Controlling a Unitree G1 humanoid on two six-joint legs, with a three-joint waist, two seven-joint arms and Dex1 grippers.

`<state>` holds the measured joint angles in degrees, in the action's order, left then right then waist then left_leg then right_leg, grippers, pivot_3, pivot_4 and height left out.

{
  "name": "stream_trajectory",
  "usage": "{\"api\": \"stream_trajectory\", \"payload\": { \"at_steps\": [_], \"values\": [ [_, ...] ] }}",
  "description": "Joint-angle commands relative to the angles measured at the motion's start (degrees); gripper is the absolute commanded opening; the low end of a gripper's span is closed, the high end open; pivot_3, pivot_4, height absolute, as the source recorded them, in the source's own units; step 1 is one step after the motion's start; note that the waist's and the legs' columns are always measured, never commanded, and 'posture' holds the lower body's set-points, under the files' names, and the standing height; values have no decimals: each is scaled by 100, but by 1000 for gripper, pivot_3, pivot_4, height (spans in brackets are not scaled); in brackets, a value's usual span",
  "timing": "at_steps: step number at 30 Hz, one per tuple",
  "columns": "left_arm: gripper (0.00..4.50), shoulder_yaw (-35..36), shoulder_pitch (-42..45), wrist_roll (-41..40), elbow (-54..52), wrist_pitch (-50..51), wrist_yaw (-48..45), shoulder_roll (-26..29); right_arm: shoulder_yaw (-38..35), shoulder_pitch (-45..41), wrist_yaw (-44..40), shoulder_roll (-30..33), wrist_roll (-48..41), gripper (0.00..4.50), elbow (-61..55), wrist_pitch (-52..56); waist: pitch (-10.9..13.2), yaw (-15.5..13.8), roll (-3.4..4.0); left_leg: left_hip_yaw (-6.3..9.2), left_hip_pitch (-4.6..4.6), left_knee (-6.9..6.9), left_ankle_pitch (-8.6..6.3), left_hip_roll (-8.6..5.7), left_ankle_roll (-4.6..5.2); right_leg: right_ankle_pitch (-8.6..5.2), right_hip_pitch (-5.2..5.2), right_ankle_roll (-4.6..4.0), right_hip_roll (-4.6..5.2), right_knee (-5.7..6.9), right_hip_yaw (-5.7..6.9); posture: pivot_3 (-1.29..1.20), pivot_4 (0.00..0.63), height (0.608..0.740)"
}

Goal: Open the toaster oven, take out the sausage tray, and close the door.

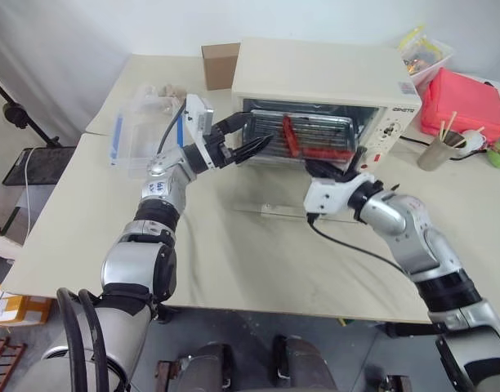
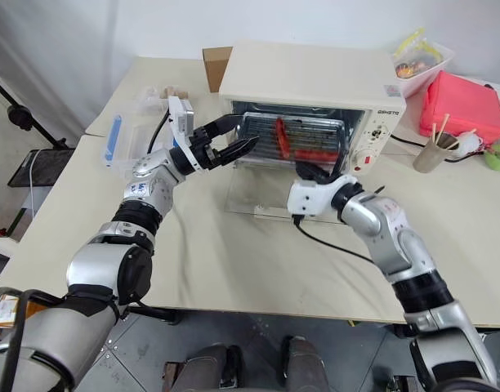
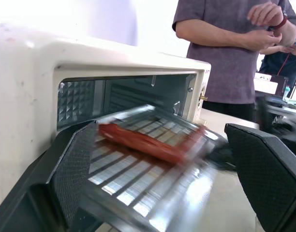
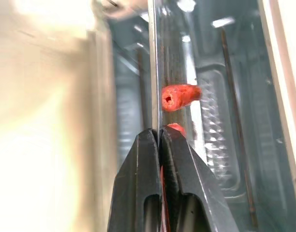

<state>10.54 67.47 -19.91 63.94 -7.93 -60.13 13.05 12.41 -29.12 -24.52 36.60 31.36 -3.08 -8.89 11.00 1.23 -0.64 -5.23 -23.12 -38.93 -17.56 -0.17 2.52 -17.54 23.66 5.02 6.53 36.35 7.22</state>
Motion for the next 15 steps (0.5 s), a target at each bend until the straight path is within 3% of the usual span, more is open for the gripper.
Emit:
{"api": "stream_trajectory", "payload": {
  "at_steps": [1, 5, 9, 12, 15],
  "values": [
    [4500, 137, -26, -30, -122, 65, -93, 153, -479, 513, -107, 228, -104, 12, -1099, 79, 0, -13, 0, 2, 0, -1, 0, 0, 0, 0, 0, 0, 1, 5, 1, 0, 150, 740],
    [4500, 151, -355, -166, -575, 693, -243, 247, -642, 1303, -295, 307, -96, 12, -1827, 221, 0, -64, 0, 1, 5, -6, -1, -1, 1, 0, -1, 0, 1, 10, -3, 0, 150, 740],
    [4500, 86, -888, -374, -1549, 2209, -347, 581, -698, 1679, -402, 281, -110, 12, -2218, 324, 0, -103, 0, -2, 5, -13, -1, -1, 1, 0, -1, 0, 0, 14, -14, 0, 150, 740],
    [4500, 194, -1309, -1026, -2672, 4793, -4, 1007, -671, 1747, -490, 277, -165, 12, -2380, 300, 0, -98, 0, 2, 5, -15, -1, -1, 1, 0, -1, 0, 1, 16, -51, 0, 150, 740],
    [4500, 370, -1532, -1642, -3502, 6633, 422, 1200, -621, 1671, -548, 285, -206, 12, -2360, 207, 0, -117, 0, 9, 5, -18, -1, -1, 1, 0, -2, 0, 2, 19, -67, 0, 150, 740]
  ]
}}
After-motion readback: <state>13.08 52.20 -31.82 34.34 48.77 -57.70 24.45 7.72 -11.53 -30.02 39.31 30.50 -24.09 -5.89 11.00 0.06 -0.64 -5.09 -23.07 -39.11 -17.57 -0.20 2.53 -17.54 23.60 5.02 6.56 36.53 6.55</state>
